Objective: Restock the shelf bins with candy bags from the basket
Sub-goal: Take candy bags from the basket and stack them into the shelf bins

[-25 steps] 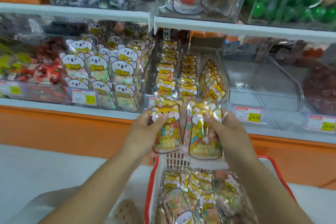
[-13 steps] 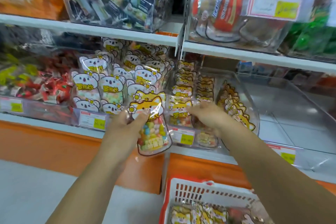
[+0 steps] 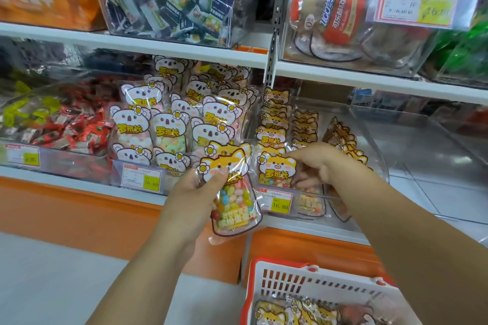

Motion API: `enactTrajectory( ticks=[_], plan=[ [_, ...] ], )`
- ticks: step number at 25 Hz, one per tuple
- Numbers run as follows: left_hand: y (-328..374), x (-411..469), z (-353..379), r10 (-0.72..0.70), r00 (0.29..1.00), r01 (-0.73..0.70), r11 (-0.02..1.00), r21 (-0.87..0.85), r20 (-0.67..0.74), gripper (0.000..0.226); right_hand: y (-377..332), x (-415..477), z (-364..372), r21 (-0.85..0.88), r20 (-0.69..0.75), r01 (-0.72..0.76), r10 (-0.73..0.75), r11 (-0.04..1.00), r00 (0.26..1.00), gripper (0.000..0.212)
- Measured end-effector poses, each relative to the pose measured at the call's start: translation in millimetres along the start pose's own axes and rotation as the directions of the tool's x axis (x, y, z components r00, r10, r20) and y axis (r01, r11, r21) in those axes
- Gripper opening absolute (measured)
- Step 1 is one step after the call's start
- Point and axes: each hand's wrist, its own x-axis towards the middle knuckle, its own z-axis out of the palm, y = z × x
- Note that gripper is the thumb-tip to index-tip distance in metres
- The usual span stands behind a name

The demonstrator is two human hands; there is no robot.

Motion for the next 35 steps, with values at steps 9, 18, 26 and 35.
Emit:
enactTrajectory(
  ticks=[9,18,26,35],
  plan=[
    [-2.6,-0.6,7.5,-0.003,0.999,0.002,1.000,0.020,0.033,0.061,7.0,9.0,3.9,0.276,-0.169,0.365,-0.328,0.889,0.929,0.028],
    [-1.5,-4.0,16.7,0.003,0.998,-0.003,1.000,0.000,0.060,0.062,17.8,12.7,5.7,0.271,-0.132,0.435,-0.414,0.859,0.901,0.061],
    [2.8,-7.2,21.1,-0.018,0.999,0.018,1.000,-0.010,0.051,0.024,16.7,-25.8,-0.3,-0.621,-0.008,0.230,-0.300,0.749,0.954,0.045],
    [20.0,-9.3,53.0,0.052,0.992,-0.048,0.998,-0.045,0.112,0.023,37.1,-95.3,-2.8,0.135,0.150,0.444,-0.462,0.886,0.874,0.028]
  ],
)
